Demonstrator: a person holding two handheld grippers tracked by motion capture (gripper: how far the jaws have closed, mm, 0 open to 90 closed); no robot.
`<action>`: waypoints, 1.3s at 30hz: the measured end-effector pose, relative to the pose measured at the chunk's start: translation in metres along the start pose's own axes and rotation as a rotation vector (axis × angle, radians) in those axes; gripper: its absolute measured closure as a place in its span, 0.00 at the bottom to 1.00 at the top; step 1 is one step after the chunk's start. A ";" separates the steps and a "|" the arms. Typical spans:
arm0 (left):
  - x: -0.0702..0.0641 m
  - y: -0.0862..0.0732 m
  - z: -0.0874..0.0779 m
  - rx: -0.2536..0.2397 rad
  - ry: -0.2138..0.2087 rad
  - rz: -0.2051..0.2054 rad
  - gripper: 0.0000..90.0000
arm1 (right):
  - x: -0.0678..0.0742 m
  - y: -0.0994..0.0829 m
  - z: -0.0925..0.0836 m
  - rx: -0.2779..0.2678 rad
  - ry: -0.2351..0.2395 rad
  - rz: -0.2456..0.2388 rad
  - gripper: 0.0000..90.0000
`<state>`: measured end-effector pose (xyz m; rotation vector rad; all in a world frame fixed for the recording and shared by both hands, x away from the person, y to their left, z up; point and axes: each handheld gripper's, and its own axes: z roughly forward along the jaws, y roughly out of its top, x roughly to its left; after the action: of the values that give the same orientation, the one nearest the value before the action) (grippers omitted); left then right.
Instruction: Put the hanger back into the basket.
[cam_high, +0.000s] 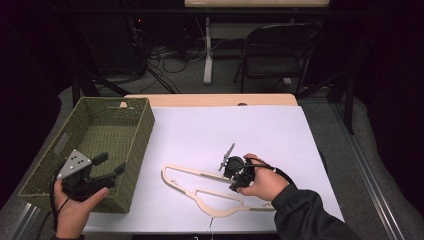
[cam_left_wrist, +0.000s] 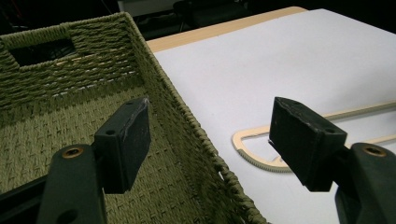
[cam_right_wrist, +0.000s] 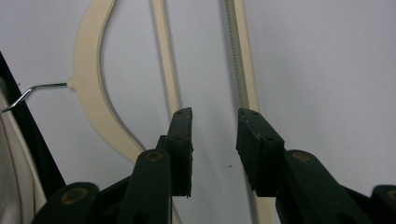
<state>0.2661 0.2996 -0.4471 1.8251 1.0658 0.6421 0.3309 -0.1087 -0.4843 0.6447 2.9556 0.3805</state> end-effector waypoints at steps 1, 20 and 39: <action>0.000 0.000 0.000 0.000 0.000 0.000 0.32 | 0.002 0.001 0.002 -0.013 -0.018 -0.001 0.74; 0.000 0.000 0.001 0.001 -0.002 -0.003 0.32 | 0.017 0.017 0.036 0.024 0.035 -0.072 0.82; 0.000 0.000 0.001 0.002 -0.002 -0.002 0.33 | 0.021 0.019 0.046 0.076 0.032 -0.098 0.90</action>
<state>0.2667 0.2991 -0.4481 1.8259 1.0678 0.6379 0.3261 -0.0731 -0.5245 0.5030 3.0299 0.2732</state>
